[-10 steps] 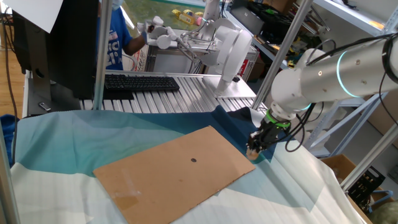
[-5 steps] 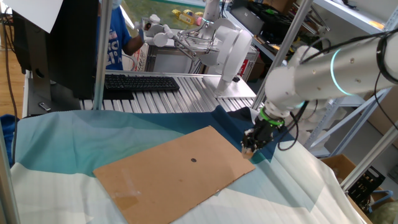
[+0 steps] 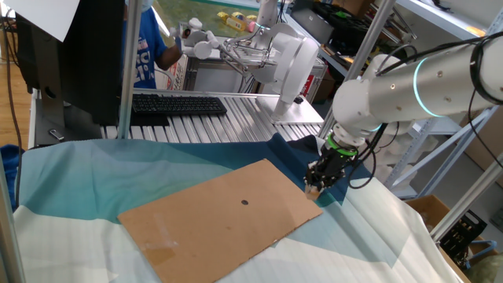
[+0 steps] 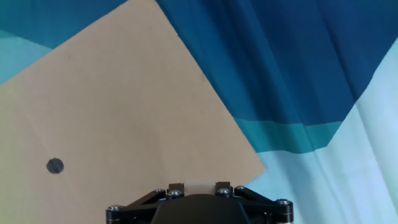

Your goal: Grab the block and place it at the designated location

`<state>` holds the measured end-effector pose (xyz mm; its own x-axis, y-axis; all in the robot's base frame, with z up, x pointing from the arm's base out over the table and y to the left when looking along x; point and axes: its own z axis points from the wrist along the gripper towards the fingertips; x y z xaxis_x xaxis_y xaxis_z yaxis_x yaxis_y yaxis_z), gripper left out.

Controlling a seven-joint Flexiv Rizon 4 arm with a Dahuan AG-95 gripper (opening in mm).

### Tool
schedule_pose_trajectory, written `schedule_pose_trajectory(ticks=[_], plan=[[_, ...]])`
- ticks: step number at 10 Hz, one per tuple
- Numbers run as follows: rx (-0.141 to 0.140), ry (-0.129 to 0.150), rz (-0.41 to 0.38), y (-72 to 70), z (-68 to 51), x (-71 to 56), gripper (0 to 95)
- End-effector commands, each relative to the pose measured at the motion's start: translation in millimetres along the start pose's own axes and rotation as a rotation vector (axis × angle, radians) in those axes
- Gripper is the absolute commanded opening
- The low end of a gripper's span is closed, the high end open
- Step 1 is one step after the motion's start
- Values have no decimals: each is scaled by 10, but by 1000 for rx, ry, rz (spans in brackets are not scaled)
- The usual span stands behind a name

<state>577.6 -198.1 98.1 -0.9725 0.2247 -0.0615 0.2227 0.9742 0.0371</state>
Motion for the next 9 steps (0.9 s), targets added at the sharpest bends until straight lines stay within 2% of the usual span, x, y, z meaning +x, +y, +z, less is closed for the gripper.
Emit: schedule_pose_trajectory(ticks=[1,2,5,6,7,8,9], plan=[[-3,1,35,2,13,-11,0],[-3,4,42,2,13,-11,0],[-5,43,89,2,13,-11,0],[-11,43,113,2,13,-11,0],[18,53,207,2,13,-11,0],[39,40,170,2,13,-11,0],[36,46,203,2,13,-11,0]])
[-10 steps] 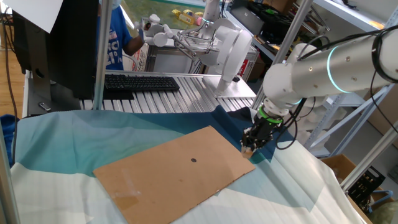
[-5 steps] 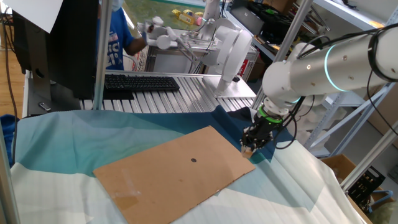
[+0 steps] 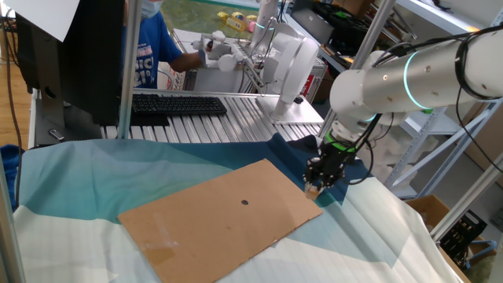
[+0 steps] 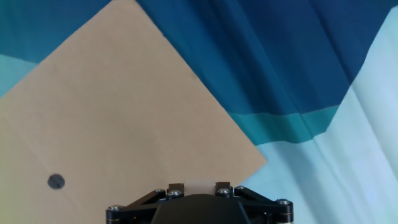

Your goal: Grab the block and place it at the designated location

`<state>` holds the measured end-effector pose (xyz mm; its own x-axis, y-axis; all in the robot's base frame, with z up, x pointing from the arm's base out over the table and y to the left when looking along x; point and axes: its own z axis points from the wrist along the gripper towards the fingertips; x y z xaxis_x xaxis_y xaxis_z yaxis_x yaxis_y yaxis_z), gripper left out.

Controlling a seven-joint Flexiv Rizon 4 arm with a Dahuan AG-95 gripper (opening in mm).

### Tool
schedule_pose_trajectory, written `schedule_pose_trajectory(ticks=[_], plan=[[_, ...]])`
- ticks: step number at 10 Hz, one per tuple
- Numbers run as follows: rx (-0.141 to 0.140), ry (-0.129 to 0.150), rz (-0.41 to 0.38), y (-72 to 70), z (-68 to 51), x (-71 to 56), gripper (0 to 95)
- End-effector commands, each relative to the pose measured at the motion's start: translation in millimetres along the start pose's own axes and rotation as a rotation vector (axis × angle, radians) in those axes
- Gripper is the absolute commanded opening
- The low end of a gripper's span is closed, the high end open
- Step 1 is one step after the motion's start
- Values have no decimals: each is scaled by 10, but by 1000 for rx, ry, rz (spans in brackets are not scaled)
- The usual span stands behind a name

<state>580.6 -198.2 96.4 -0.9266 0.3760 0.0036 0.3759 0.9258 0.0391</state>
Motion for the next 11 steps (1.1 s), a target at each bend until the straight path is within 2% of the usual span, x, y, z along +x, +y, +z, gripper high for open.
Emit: schedule_pose_trajectory(ticks=[1,2,5,7,8,10,11], plan=[[37,-14,47,-6,-4,16,0],[41,-20,51,-6,-4,16,0],[45,-13,86,-9,12,21,0],[47,-22,89,-3,6,16,0],[41,-14,101,9,-17,7,0],[38,-13,135,92,-34,6,0],[43,-8,161,192,-51,7,0]])
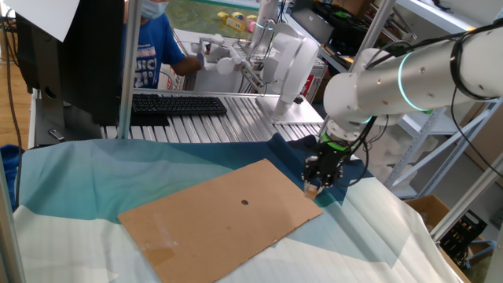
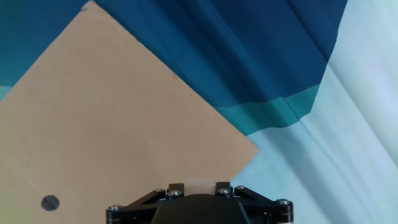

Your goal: Grab the block and place it at the designated location

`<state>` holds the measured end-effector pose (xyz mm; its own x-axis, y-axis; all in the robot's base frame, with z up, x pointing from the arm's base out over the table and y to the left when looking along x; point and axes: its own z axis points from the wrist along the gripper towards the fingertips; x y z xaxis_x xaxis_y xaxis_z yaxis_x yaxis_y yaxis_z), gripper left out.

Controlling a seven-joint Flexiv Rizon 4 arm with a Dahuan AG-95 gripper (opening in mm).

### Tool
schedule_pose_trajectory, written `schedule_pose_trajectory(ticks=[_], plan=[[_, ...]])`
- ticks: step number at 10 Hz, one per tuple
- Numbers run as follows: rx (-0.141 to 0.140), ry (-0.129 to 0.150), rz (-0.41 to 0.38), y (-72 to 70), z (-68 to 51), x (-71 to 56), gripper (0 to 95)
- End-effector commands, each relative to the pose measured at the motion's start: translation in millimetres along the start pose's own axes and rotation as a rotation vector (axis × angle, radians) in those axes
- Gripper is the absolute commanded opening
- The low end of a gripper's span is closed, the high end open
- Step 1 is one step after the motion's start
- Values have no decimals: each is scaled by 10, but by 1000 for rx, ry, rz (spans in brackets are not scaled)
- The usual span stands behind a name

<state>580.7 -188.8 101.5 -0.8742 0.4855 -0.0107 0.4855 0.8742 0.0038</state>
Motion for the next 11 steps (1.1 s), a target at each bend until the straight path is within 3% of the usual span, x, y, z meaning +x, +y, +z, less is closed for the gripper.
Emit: schedule_pose_trajectory(ticks=[1,3,11], plan=[[16,10,62,201,-25,-13,0],[26,15,77,380,-48,-52,0],[22,25,72,953,-6,-176,0]])
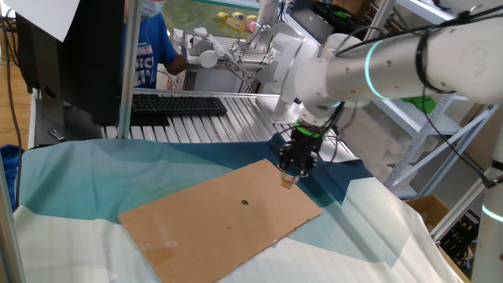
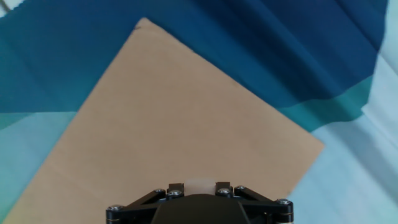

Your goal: Grab the block and place it at the designated location

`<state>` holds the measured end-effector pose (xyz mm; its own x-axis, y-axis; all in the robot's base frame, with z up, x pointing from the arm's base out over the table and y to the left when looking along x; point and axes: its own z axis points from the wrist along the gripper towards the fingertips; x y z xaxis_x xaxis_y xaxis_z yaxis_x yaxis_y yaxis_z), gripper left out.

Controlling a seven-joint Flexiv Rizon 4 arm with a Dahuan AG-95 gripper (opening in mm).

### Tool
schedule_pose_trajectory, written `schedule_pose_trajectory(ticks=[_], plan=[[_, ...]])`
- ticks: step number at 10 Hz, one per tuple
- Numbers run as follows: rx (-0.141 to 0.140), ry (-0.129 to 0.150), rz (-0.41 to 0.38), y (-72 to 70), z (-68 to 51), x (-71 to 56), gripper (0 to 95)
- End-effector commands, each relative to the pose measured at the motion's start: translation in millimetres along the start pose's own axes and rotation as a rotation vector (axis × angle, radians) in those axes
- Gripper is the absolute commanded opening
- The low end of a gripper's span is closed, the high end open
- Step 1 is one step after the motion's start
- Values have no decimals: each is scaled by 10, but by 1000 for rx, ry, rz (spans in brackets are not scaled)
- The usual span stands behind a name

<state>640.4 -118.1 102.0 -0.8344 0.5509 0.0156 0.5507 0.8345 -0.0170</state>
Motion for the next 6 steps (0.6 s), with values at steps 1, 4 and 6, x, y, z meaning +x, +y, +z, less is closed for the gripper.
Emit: schedule_pose_trajectory(ticks=[1,4,6], plan=[[-1,15,-23,106,-72,-7,0],[-4,30,-40,159,-140,-48,0],[-8,32,-45,153,-132,-42,0]])
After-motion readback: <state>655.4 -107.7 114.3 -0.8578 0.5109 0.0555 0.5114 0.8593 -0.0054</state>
